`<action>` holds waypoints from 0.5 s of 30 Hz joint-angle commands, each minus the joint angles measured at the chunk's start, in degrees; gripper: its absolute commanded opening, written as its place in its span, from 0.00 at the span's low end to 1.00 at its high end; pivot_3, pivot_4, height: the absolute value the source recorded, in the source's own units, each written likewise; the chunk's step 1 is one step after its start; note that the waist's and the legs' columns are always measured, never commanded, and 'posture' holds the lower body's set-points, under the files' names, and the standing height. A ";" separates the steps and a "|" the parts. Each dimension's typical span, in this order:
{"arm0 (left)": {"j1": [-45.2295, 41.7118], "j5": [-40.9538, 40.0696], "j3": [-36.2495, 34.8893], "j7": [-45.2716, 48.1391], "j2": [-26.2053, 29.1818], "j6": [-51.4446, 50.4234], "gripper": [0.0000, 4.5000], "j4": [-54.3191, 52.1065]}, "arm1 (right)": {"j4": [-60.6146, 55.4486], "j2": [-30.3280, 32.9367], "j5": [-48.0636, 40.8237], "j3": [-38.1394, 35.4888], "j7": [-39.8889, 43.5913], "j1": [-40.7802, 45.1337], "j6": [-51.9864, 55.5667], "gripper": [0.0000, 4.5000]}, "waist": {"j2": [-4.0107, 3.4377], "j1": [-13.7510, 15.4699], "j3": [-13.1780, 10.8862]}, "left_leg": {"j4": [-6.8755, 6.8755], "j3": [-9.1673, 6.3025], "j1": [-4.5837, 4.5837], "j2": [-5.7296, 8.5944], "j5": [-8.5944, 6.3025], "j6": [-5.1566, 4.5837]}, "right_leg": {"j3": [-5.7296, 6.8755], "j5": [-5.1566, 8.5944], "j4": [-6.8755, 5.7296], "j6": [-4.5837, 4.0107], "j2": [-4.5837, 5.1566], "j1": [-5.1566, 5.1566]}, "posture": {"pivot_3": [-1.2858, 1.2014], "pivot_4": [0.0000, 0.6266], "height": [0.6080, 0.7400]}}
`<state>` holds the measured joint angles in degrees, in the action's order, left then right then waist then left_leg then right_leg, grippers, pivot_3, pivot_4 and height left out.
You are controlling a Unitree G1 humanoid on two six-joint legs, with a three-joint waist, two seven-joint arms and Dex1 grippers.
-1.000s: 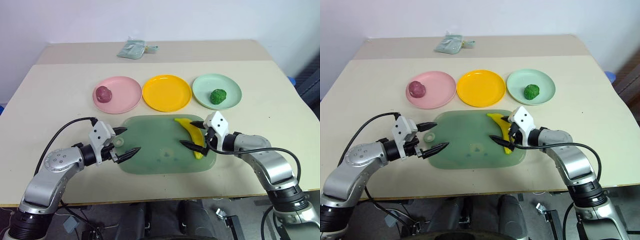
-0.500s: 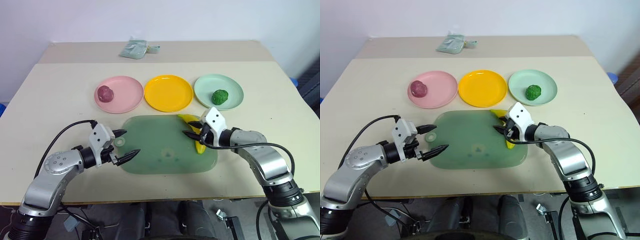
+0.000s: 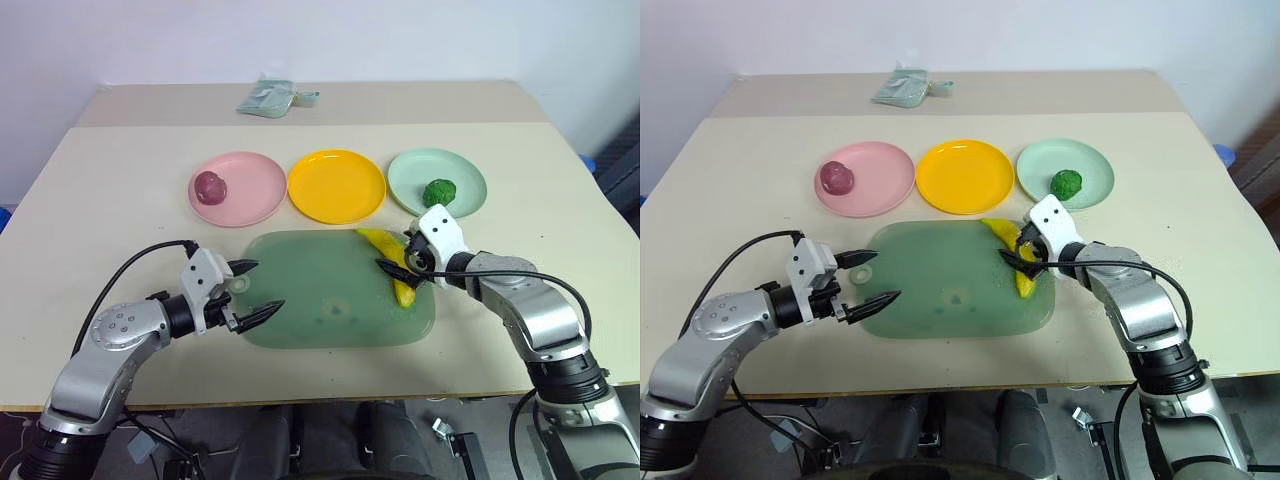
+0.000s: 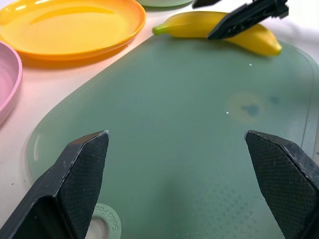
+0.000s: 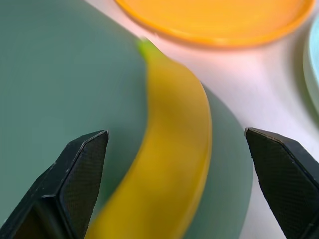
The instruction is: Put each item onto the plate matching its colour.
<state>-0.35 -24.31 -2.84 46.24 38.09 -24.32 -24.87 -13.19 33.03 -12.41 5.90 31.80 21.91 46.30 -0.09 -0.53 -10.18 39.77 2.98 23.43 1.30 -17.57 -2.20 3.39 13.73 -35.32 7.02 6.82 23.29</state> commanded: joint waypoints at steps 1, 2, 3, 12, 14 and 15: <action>-0.41 -0.30 0.26 0.33 -0.21 0.85 1.00 -1.63 | -1.81 -0.61 -0.62 -0.37 0.17 0.51 0.87 0.70 | 0.00 -0.01 0.00 | 0.00 0.00 0.00 0.00 0.00 0.00 | 0.00 0.00 0.00 0.00 0.00 0.00 | 0.52 0.24 1.00; -0.45 -0.28 0.23 0.30 -0.19 0.84 1.00 -1.55 | -2.08 -0.96 -0.91 -0.35 0.22 0.78 1.27 0.58 | 0.00 0.00 0.00 | 0.00 -0.01 0.00 0.00 0.00 0.00 | 0.00 0.00 0.00 0.00 0.00 0.00 | 0.52 0.24 1.00; -0.37 -0.27 0.01 0.26 -0.11 0.87 1.00 -1.48 | -2.07 -1.50 -0.94 -0.35 0.04 1.34 1.07 0.47 | 0.00 -0.01 0.00 | 0.00 0.00 0.00 0.00 0.00 0.00 | 0.00 0.00 0.00 0.00 0.00 0.00 | 0.52 0.24 1.00; -0.26 -0.06 -4.08 -2.60 -0.89 2.04 1.00 0.68 | 11.89 -11.67 5.08 2.43 -6.03 14.80 -10.96 0.30 | -0.03 -0.33 -0.02 | -0.02 0.03 0.01 0.00 0.01 0.01 | 0.00 0.00 -0.02 0.01 -0.04 0.06 | 0.52 0.24 1.00; -0.16 -0.28 -5.17 -3.85 -1.56 2.21 1.00 0.73 | 20.61 -15.03 7.96 3.69 -8.73 19.68 -15.47 0.30 | -0.03 -0.45 -0.02 | -0.05 0.03 0.00 0.00 0.02 0.03 | 0.00 0.00 -0.03 0.00 -0.06 0.09 | 0.52 0.24 1.00; -0.05 -0.20 -5.47 -4.35 -1.82 2.24 1.00 0.67 | 25.22 -16.35 9.41 4.35 -9.75 21.93 -18.10 0.30 | -0.03 -0.41 -0.01 | -0.07 0.04 0.01 0.00 0.02 0.03 | 0.01 0.00 -0.04 0.00 -0.06 0.10 | 0.52 0.24 1.00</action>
<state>-0.48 -24.29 -6.22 42.99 36.59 -23.20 -23.27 6.03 18.26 -5.79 9.31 24.32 40.84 33.34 -0.12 -0.94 -10.19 39.68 3.01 23.44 1.30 -17.55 -2.17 3.40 13.73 -35.35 7.02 6.76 23.39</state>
